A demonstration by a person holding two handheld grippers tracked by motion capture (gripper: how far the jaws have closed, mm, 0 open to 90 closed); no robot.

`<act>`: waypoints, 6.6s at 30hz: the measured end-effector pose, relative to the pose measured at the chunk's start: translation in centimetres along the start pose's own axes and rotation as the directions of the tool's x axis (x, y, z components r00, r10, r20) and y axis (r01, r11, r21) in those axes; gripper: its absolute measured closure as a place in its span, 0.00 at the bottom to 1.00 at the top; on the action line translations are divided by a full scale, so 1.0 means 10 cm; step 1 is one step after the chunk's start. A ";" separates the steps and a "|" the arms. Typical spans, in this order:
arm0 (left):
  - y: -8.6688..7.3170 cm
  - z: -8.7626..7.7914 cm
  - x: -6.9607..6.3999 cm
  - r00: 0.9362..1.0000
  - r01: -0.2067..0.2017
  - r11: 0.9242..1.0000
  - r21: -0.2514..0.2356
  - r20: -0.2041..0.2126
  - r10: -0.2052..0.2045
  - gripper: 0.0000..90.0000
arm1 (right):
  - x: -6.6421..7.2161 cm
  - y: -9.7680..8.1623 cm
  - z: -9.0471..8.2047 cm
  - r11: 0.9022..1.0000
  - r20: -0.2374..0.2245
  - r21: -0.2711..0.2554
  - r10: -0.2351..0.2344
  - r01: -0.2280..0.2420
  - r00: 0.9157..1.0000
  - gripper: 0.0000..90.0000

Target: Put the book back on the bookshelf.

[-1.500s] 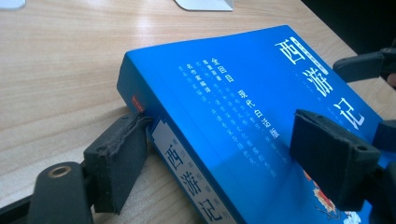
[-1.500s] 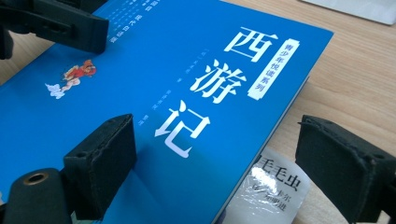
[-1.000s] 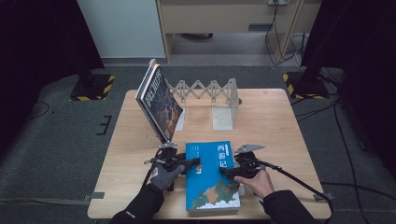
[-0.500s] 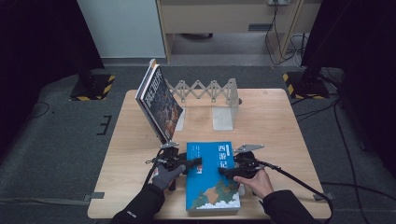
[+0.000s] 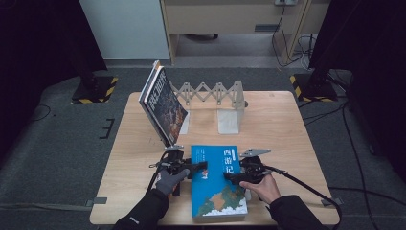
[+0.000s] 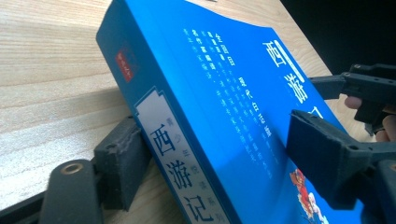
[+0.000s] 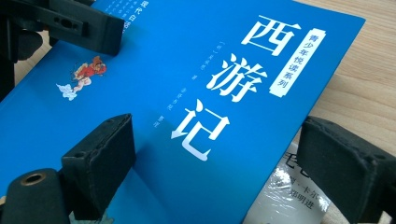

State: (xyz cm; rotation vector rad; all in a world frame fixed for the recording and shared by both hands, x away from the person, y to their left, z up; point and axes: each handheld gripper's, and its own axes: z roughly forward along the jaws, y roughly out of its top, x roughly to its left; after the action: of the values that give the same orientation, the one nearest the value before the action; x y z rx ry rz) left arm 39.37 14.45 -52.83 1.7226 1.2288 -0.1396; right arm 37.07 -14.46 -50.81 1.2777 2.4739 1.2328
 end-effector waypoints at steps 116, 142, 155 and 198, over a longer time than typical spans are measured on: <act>0.35 -0.39 -0.53 0.973 -0.071 0.994 -0.079 0.214 0.086 0.68 | -0.09 0.07 -0.26 0.991 -0.126 -0.127 0.034 -0.050 0.991 0.14; 0.76 -0.93 -0.83 0.965 -0.202 0.954 -0.223 0.123 0.233 0.69 | -0.48 0.08 -0.58 0.960 0.038 -0.273 0.073 -0.060 0.997 0.16; 1.04 -1.03 -0.90 0.965 -0.259 0.907 -0.332 -0.039 0.261 0.69 | -0.57 0.05 -0.57 0.976 0.157 -0.219 0.040 -0.005 0.987 0.15; 1.66 -0.41 -0.81 0.884 -0.404 0.795 -0.453 -0.415 0.213 0.69 | -0.70 0.01 -0.57 0.984 0.230 -0.174 -0.002 0.043 0.973 0.16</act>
State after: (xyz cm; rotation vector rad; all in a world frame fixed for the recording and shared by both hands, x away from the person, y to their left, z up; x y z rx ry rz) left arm 46.64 12.03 -35.52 1.4545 1.0660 0.6792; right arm 39.28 -23.02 -48.77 1.2626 2.1599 1.1954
